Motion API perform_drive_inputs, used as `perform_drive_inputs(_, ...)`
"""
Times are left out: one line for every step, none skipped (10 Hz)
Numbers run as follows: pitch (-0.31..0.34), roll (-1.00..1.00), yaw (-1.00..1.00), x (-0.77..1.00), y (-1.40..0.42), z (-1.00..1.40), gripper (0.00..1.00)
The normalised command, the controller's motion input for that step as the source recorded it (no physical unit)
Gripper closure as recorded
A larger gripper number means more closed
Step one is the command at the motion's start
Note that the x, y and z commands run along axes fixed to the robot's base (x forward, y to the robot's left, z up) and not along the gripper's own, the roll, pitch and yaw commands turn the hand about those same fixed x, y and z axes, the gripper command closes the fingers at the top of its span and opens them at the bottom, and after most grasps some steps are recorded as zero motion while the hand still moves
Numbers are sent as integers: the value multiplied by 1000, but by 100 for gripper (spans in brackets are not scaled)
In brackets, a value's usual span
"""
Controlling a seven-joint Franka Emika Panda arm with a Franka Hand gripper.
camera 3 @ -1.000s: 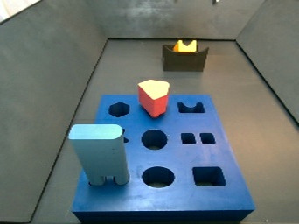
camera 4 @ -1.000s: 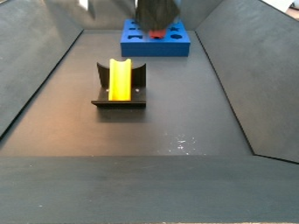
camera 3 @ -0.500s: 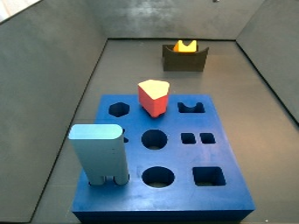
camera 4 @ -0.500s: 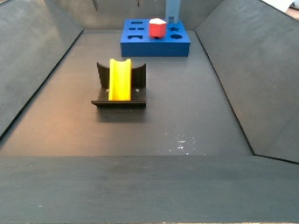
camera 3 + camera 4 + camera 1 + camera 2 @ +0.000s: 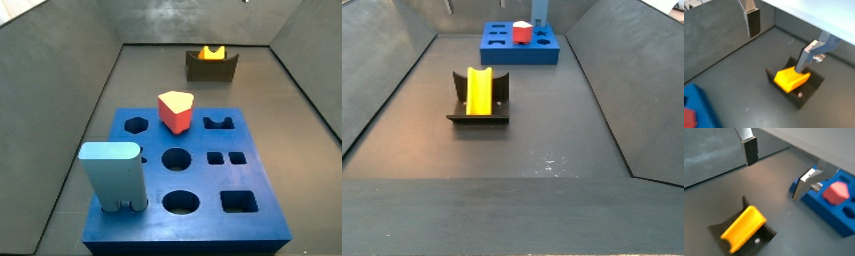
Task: Pick up the arch object. Move up. Place the arch object on the fixture. Regrasp the arch object. Move to above the board. Insert the arch object.
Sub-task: Regrasp the arch object.
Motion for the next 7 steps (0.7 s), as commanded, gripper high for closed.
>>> perform_drive_inputs(26,1000,7,-19,-20,10,0)
perform_drive_inputs(22,1000,9,-14,-18,12,0)
perform_drive_inputs(23,1000,10,-16,-18,10,0)
perform_drive_inputs(28,1000,13,-10,-18,10,0)
perform_drive_inputs(32,1000,15,0,-18,7,0)
perform_drive_inputs(43,1000,19,16,-18,1,0)
perform_drive_inputs(49,1000,21,25,-22,-2,0)
